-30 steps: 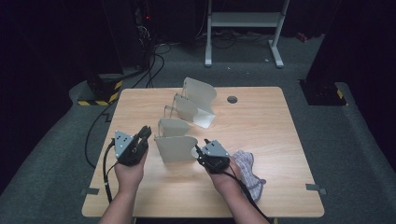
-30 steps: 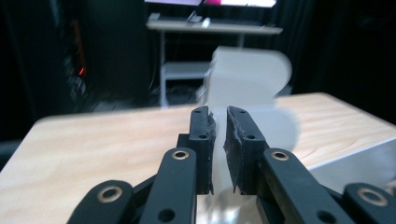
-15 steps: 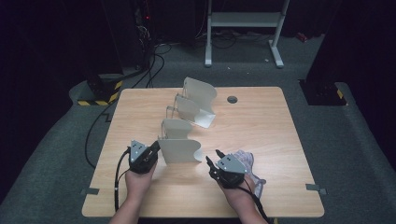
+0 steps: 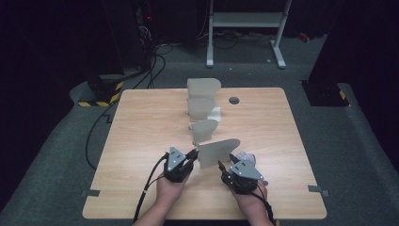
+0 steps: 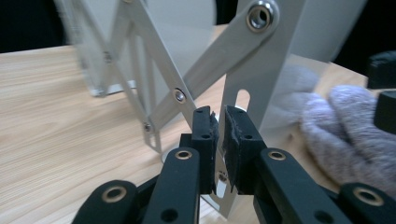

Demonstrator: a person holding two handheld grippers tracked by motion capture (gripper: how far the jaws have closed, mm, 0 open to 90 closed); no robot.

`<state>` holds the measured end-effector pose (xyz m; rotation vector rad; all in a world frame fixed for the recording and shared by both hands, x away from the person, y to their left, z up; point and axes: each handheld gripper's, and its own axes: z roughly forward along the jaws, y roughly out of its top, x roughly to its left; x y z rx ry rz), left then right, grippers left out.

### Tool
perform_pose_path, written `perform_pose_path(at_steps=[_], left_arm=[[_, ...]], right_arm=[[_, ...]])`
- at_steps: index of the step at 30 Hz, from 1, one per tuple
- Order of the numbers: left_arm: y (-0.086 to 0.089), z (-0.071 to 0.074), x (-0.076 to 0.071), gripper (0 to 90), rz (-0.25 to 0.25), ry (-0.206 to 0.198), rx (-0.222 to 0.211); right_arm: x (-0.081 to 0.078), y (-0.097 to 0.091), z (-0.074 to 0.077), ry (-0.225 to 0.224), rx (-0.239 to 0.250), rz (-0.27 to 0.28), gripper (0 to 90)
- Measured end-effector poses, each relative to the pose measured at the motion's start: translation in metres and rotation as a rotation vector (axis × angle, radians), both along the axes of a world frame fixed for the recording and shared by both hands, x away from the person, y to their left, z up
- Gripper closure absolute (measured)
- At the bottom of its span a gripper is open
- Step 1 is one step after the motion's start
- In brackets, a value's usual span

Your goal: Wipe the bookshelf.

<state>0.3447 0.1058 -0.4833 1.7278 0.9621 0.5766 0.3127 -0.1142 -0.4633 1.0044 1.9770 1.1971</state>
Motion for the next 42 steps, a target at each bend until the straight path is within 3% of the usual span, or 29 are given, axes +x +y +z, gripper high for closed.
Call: perform_pose_path(at_steps=[3,7,10,12,16,21,24,27,33,38,41,42], left_arm=[[-0.012,-0.001,0.004,79.9,-0.033,0.023,-0.004],[-0.001,-0.003,0.005,74.2,-0.014,0.022,-0.005],[0.029,-0.006,0.003,71.4,0.032,0.028,0.009],[0.045,-0.009,0.002,69.8,0.056,0.033,0.021],[0.081,-0.017,-0.006,65.7,0.099,0.035,0.038],[0.104,-0.025,-0.013,63.9,0.122,0.067,0.012],[0.107,-0.026,-0.015,63.8,0.123,0.079,-0.01],[0.105,-0.027,-0.015,63.8,0.112,0.083,-0.001],[0.106,-0.031,-0.013,63.9,0.113,0.101,-0.004],[0.107,-0.032,-0.012,64.1,0.108,0.11,-0.002],[0.106,-0.033,-0.012,64.1,0.106,0.116,-0.002],[0.106,-0.033,-0.012,64.1,0.105,0.116,-0.001]], right_arm=[[0.002,0.0,0.001,0.014,0.014,0.002,46.7],[0.004,0.009,0.001,0.0,0.001,-0.003,37.6],[0.002,0.017,0.008,-0.055,0.013,-0.033,29.8],[0.003,0.02,0.011,-0.051,0.032,-0.039,28.6],[0.005,0.026,0.013,-0.061,0.027,-0.05,28.1],[0.002,0.032,0.027,-0.121,0.048,-0.027,30.9],[0.004,0.041,0.038,-0.156,0.037,0.004,37.7],[0.008,0.054,0.047,-0.19,0.02,0.038,45.0],[0.024,0.076,0.048,-0.169,-0.042,0.053,54.6],[0.029,0.069,0.045,-0.184,-0.083,0.001,60.1],[0.033,0.055,0.045,-0.188,-0.084,-0.029,57.1],[0.036,0.049,0.045,-0.181,-0.068,-0.016,56.8]])
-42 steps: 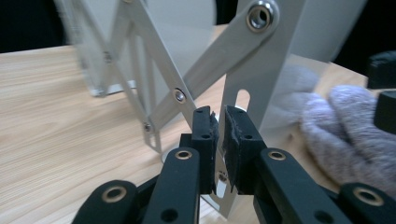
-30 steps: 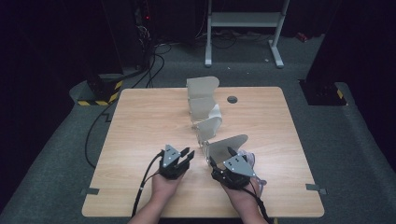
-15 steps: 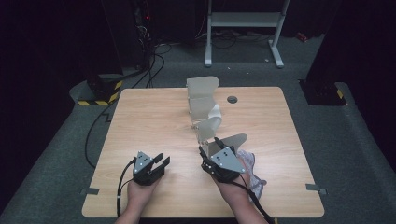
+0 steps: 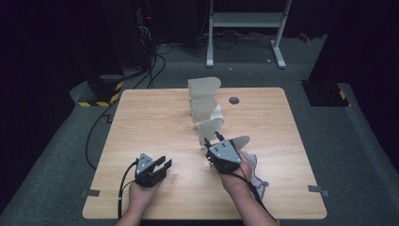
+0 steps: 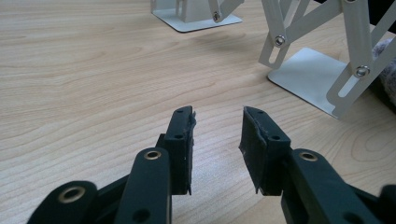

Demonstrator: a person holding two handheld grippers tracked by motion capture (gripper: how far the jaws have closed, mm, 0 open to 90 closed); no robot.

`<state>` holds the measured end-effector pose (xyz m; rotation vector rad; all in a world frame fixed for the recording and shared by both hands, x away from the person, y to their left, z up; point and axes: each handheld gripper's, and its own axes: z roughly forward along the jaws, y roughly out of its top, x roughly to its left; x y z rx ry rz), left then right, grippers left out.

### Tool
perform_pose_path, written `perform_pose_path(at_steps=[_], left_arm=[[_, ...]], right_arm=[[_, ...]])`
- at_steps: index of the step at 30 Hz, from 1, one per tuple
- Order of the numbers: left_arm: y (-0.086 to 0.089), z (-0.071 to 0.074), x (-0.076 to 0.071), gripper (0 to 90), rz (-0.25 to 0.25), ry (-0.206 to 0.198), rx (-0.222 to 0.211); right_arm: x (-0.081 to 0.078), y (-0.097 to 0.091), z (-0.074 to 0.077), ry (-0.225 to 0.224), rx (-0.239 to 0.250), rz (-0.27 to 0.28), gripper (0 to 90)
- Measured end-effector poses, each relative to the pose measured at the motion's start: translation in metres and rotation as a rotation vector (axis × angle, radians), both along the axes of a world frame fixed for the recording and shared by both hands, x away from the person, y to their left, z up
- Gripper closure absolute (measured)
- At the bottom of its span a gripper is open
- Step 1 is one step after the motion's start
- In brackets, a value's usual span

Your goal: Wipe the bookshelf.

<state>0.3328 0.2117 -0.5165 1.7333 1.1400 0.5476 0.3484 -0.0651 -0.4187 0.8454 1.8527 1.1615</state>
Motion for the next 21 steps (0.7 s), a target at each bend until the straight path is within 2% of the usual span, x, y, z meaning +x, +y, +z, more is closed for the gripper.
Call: perform_pose_path(at_steps=[2,5,15,21], left_arm=[[0.0,0.0,0.0,64.1,0.0,0.003,0.0],[-0.001,-0.002,0.001,64.1,0.001,0.009,-0.001],[0.001,-0.003,0.002,64.1,-0.001,0.022,-0.005],[0.002,-0.004,0.003,64.1,0.0,0.029,-0.01]], right_arm=[[0.002,-0.01,0.0,-0.009,-0.013,-0.026,57.9],[0.009,-0.026,0.0,-0.008,0.004,-0.053,57.3],[0.031,-0.076,0.004,0.014,0.024,-0.16,54.8],[0.045,-0.108,0.006,0.031,0.033,-0.245,54.4]])
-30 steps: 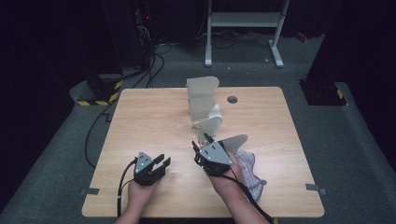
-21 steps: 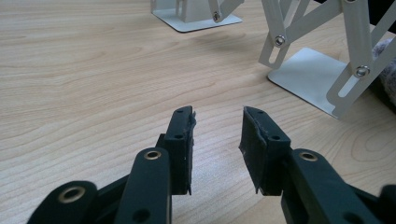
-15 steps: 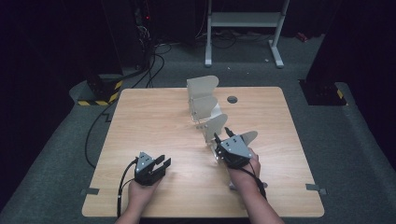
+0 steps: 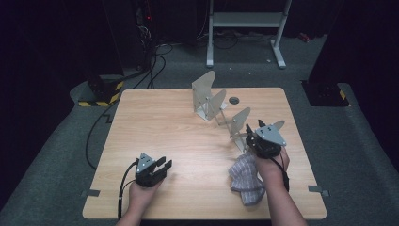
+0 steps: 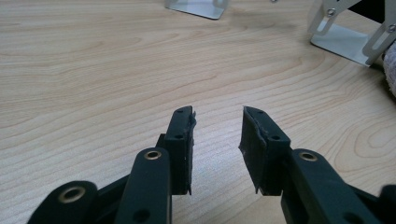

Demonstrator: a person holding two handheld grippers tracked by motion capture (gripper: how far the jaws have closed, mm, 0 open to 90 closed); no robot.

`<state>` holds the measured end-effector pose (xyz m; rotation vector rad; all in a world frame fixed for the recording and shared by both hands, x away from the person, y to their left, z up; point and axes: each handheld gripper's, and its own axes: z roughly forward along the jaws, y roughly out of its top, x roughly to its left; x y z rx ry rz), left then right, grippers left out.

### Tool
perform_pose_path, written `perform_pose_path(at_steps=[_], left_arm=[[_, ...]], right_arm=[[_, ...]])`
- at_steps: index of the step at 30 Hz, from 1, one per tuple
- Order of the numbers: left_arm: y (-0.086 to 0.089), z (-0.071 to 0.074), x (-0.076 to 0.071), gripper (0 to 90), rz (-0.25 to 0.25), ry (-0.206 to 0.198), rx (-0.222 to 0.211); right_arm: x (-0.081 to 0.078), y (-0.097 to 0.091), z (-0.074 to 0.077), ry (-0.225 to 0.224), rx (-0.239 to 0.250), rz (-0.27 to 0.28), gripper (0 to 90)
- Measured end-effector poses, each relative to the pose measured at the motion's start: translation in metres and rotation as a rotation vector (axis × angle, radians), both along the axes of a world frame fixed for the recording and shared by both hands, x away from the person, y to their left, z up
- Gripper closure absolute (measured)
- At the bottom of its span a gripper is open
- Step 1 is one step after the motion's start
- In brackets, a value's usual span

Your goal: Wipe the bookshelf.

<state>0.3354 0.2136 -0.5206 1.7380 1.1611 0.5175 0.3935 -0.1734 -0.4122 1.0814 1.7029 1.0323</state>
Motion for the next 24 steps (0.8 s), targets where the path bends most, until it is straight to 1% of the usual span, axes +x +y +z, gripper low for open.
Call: perform_pose_path(at_steps=[2,4,6,9,10,11,13,14,16,19,22,24], left_arm=[[0.0,0.0,0.0,64.2,0.0,0.002,-0.001],[0.0,0.0,0.0,64.1,0.0,0.002,-0.002],[0.0,-0.001,0.001,64.1,0.0,0.005,-0.003],[-0.001,-0.001,0.001,64.1,-0.003,0.01,-0.002],[-0.002,-0.001,0.001,64.2,-0.005,0.01,-0.001],[-0.002,-0.001,0.0,64.1,-0.006,0.01,-0.001],[-0.002,-0.001,0.0,64.2,-0.008,0.009,-0.002],[-0.002,-0.001,0.0,64.2,-0.008,0.009,-0.003],[-0.002,-0.001,-0.001,64.2,-0.008,0.01,-0.004],[-0.002,-0.002,-0.001,64.2,-0.012,0.011,-0.002],[-0.003,-0.002,0.0,64.2,-0.019,0.014,0.0],[-0.003,-0.002,-0.001,64.2,-0.022,0.013,0.001]], right_arm=[[0.004,-0.008,0.001,0.008,0.0,-0.027,55.0],[0.004,-0.012,0.003,0.015,0.0,-0.044,55.4],[0.0,-0.011,0.007,-0.006,0.004,-0.041,55.2],[-0.01,0.002,0.015,-0.05,0.0,0.006,56.5],[-0.012,0.006,0.016,-0.054,-0.001,0.024,57.4],[-0.015,0.015,0.016,-0.055,-0.007,0.055,59.6],[-0.014,0.027,0.011,-0.031,-0.019,0.084,61.6],[-0.012,0.032,0.007,-0.015,-0.032,0.084,62.1],[-0.006,0.038,-0.002,0.023,-0.039,0.064,62.5],[0.006,0.039,-0.013,0.077,-0.034,0.029,62.4],[0.014,0.041,-0.02,0.104,-0.042,0.008,62.3],[0.019,0.041,-0.022,0.114,-0.047,-0.005,62.6]])
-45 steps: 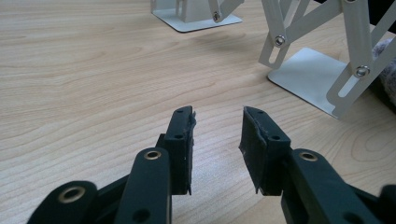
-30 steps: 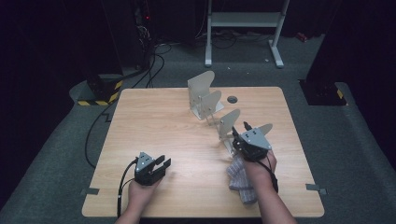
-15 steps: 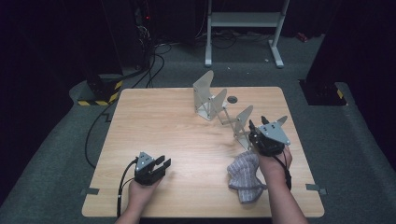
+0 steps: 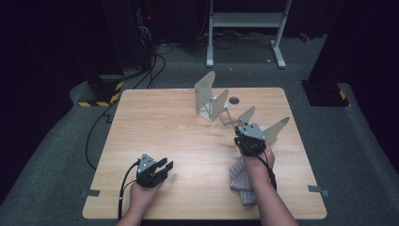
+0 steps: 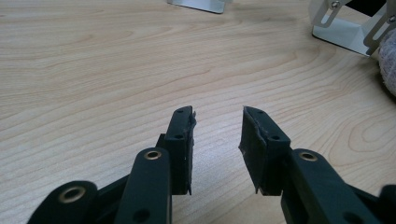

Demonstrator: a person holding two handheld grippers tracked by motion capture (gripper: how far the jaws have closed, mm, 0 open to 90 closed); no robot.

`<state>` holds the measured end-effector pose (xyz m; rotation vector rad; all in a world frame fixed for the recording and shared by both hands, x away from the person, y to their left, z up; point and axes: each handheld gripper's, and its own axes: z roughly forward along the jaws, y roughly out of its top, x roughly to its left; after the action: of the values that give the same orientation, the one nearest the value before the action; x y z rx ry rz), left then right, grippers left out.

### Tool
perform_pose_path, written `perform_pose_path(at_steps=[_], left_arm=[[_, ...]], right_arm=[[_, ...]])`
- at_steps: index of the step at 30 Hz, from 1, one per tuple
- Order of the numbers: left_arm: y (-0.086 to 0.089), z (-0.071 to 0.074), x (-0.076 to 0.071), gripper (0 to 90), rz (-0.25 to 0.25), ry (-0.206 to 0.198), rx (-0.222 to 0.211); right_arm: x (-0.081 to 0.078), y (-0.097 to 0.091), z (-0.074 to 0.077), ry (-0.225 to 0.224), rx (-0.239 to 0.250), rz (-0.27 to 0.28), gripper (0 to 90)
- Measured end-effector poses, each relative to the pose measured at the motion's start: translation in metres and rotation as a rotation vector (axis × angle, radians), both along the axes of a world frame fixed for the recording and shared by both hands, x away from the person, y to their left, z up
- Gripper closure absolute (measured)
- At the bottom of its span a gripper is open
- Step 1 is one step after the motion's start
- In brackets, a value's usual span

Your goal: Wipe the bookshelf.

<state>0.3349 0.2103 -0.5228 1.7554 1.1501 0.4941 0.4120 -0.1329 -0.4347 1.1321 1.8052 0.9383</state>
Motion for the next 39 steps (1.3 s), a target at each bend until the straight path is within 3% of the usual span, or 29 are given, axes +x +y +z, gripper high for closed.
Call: perform_pose_path(at_steps=[5,7,14,27,39], left_arm=[[0.0,0.0,0.0,64.2,-0.001,0.004,0.0],[-0.001,-0.001,0.0,64.2,-0.003,0.006,0.002],[-0.002,-0.001,0.0,64.2,-0.008,0.007,0.007],[-0.002,-0.001,-0.001,64.2,-0.01,0.005,0.011],[-0.002,-0.001,-0.001,64.2,-0.007,0.004,0.013]], right_arm=[[0.008,-0.001,-0.005,0.029,0.004,0.0,70.5],[0.007,-0.003,-0.005,0.036,0.026,0.005,75.7],[-0.003,-0.001,-0.006,0.036,0.087,0.115,83.0],[-0.033,0.032,-0.008,0.003,0.066,0.285,86.8],[-0.052,0.06,-0.009,0.001,0.052,0.437,87.5]])
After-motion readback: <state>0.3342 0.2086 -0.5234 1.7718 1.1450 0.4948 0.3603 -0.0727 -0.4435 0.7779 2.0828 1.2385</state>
